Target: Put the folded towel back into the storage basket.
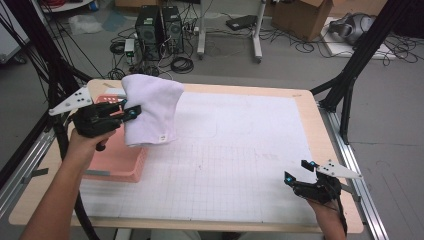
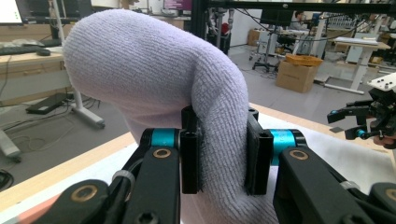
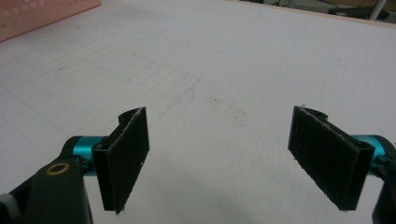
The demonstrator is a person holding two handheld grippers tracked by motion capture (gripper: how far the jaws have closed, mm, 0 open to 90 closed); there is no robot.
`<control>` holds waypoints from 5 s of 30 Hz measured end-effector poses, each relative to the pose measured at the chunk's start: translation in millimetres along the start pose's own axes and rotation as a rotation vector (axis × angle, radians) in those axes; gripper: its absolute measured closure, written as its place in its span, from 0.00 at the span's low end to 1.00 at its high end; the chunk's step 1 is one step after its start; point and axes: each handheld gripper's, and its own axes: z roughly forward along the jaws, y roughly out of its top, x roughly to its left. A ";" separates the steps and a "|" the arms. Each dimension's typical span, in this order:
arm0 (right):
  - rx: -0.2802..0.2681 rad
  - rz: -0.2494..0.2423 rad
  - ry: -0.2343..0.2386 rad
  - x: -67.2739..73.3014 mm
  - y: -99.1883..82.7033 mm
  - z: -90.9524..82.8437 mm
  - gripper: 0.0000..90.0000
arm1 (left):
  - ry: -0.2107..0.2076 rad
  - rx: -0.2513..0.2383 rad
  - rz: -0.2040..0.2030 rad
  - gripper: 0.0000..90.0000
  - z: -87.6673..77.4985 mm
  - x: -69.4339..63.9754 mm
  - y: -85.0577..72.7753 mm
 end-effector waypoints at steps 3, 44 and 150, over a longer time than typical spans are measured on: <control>0.004 -0.003 -0.001 0.1 0.0 0.2 0.21 | 0.005 0.001 -0.003 0.80 -8.0 4.6 2.0; 0.040 -0.021 -0.003 7.3 -0.1 9.7 0.21 | 0.011 0.081 -0.074 0.80 -81.4 49.1 -38.6; 0.011 -0.051 -0.011 4.3 2.9 13.8 0.21 | -0.008 0.123 -0.028 0.25 125.2 -137.4 -103.4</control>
